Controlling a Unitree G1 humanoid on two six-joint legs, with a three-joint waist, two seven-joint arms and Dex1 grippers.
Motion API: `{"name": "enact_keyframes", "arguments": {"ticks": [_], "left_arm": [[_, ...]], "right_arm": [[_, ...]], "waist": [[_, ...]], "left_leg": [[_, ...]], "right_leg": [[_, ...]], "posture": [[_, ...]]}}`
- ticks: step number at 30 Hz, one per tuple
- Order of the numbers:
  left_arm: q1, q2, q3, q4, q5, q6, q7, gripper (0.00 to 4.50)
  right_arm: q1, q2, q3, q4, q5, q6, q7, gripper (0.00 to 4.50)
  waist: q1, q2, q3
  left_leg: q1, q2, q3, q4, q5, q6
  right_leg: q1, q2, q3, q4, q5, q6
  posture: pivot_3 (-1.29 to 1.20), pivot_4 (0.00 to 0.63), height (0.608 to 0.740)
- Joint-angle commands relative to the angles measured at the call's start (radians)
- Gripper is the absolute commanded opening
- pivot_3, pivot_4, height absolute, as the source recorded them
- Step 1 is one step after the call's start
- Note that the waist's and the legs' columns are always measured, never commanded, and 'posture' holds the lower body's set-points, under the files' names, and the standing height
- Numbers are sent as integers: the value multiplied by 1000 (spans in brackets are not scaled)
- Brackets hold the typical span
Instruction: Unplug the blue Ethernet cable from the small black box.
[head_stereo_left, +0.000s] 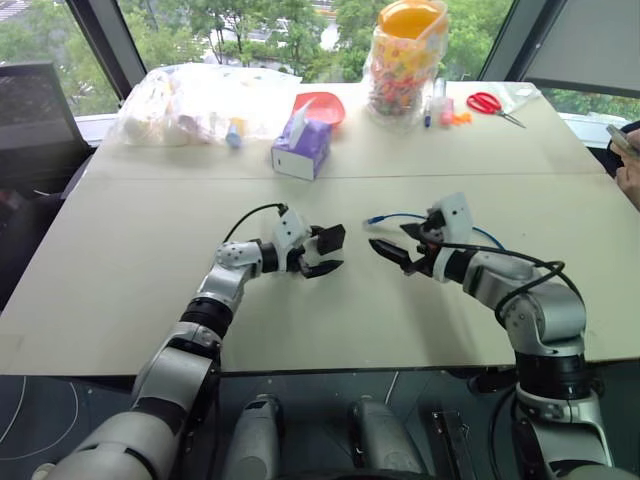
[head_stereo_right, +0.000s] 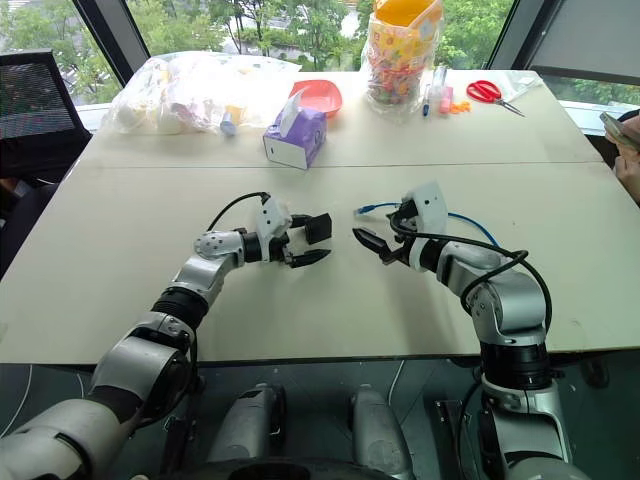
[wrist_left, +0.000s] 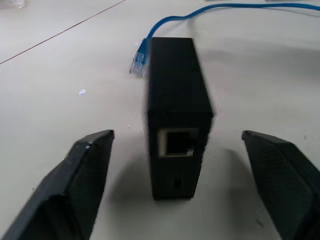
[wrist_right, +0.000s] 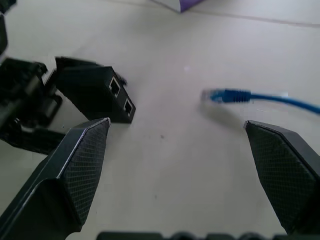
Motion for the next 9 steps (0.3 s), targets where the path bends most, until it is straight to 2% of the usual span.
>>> {"name": "enact_keyframes", "arguments": {"ticks": [1,9], "left_arm": [[58,69,34,-89,-29,54,-57,4451],[250,205,119,-541,-192,384,-86,4451]], "right_arm": [[27,-36,-14,-76,24,-9,23,4500],[131,-58,-53,-170,57,-48,46,4500]], "waist": [[-2,0,0],[2,0,0]], "left_leg": [[0,0,0,0,0,0],[-1,1,0,-1,0,0]], "right_leg": [[0,0,0,0,0,0],[-1,0,0,0,0,0]], "posture": [[0,150,735],[0,150,735]]}}
